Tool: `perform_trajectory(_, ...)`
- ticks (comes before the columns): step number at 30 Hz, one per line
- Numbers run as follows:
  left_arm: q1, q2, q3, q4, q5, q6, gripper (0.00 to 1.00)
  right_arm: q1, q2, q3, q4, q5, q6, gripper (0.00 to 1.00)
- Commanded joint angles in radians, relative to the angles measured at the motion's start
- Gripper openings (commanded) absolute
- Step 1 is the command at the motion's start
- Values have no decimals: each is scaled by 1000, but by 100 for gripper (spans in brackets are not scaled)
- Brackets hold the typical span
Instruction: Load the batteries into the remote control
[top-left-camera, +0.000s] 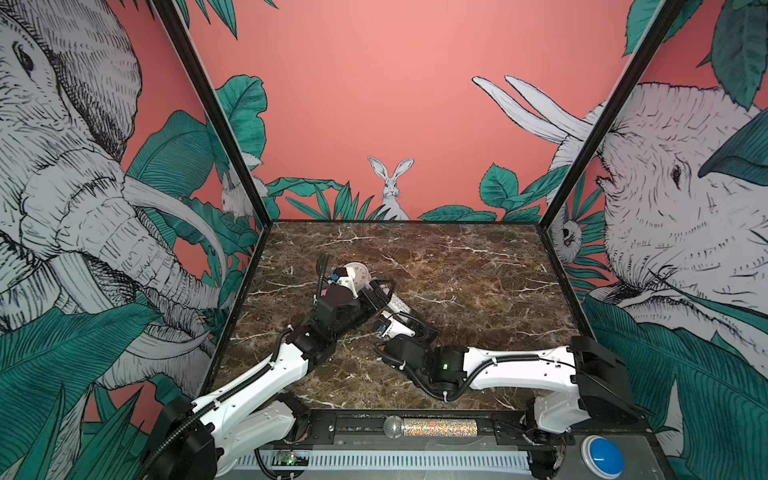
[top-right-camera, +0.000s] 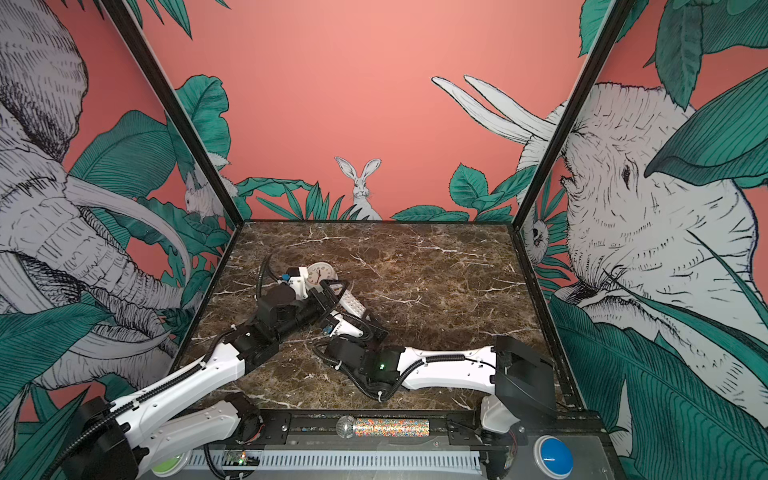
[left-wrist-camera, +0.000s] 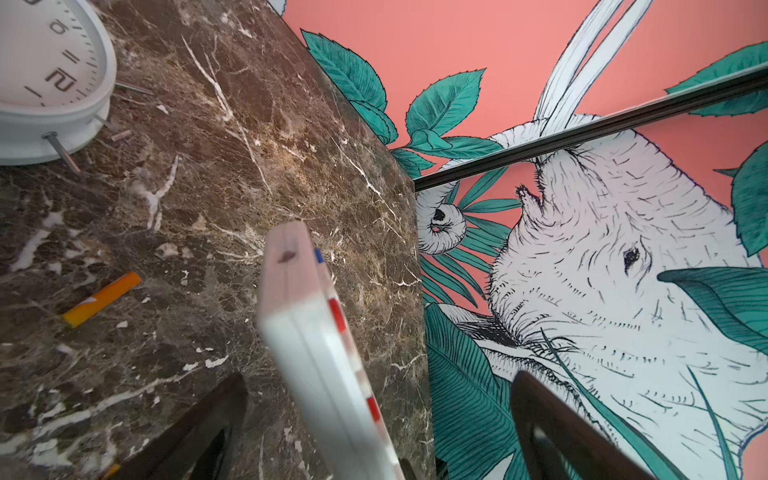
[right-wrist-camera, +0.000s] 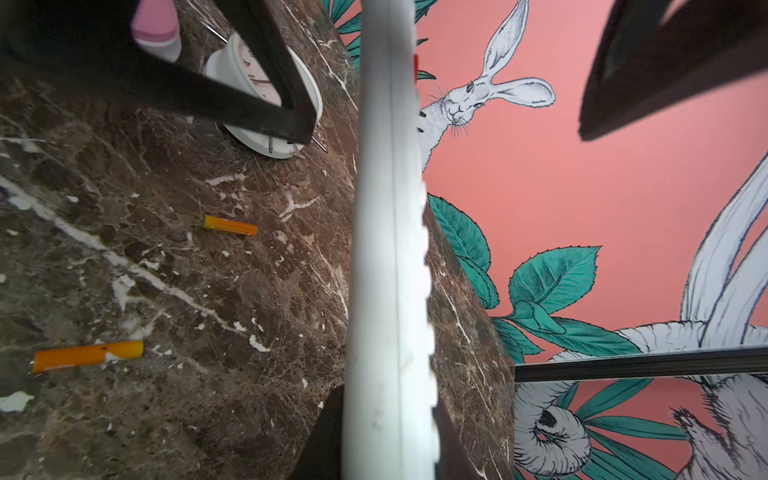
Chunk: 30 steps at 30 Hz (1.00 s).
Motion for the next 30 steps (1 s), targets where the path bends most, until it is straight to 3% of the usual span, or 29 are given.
perform_trajectory(1, 25, -29, -4, -2, 29, 79, 99, -49, -103, -44, 10, -139, 87, 0)
perform_trajectory(16, 76, -58, 73, 111, 336, 415, 98, -264, -426, -156, -17, -770, 275, 0)
perform_trajectory(23, 76, -100, 66, 164, 403, 449, 98, -389, -559, -222, 54, -1003, 383, 0)
perform_trajectory(30, 75, -82, 31, 324, 472, 417, 98, -462, -638, -283, 207, -1191, 483, 0)
